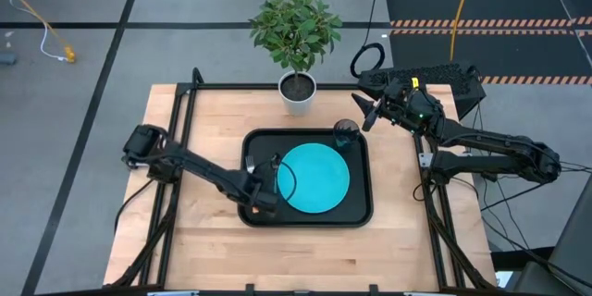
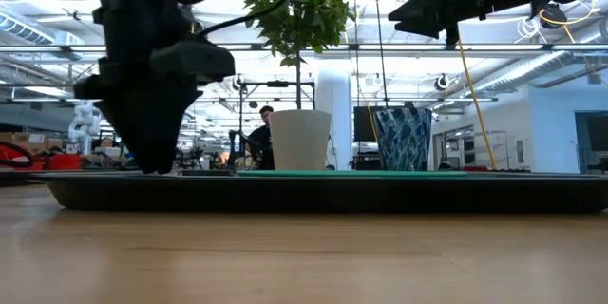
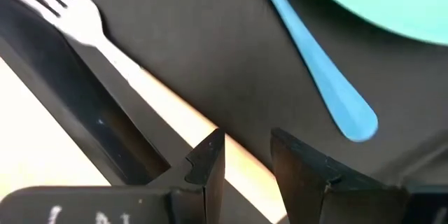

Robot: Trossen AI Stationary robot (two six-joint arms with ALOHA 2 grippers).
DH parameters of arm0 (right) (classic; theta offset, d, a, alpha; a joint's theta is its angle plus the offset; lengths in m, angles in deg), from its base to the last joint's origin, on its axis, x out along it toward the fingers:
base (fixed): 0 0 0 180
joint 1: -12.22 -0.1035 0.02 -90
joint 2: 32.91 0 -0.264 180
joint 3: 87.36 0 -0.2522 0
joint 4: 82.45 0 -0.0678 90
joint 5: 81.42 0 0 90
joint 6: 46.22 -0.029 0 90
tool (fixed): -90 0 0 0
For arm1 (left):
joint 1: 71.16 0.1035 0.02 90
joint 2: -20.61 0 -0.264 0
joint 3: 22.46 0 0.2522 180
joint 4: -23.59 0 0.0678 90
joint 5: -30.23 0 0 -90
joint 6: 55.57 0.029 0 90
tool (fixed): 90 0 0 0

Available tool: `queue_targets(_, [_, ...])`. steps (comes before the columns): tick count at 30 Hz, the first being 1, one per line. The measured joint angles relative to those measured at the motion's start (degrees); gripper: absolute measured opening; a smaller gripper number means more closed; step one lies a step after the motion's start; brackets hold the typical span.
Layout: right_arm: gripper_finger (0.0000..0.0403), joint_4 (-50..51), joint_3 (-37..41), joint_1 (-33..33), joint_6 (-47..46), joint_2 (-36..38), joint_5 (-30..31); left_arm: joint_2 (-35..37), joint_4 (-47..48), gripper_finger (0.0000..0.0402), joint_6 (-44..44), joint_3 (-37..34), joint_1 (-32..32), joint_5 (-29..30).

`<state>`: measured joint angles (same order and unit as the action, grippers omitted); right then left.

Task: Pick and place plate/cup/fork/spoon on tray
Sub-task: Adjust the yellow fork on the black tray

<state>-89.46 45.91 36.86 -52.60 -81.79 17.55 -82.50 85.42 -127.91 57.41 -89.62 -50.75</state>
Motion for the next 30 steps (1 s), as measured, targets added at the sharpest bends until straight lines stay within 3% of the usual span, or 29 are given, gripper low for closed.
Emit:
queue_targets(18, [0.0169, -0.17, 0.00, 0.00, 0.01, 0.00, -0.01, 0.02, 6.12, 0.0117, -7.02, 0.08, -4.58, -2.05])
queue_targets(30, [0.0169, -0.35, 0.00, 0.00, 0.00, 0.00, -0.01, 0.07, -1.25, 0.0117, -7.36, 0.08, -4.94, -1.48])
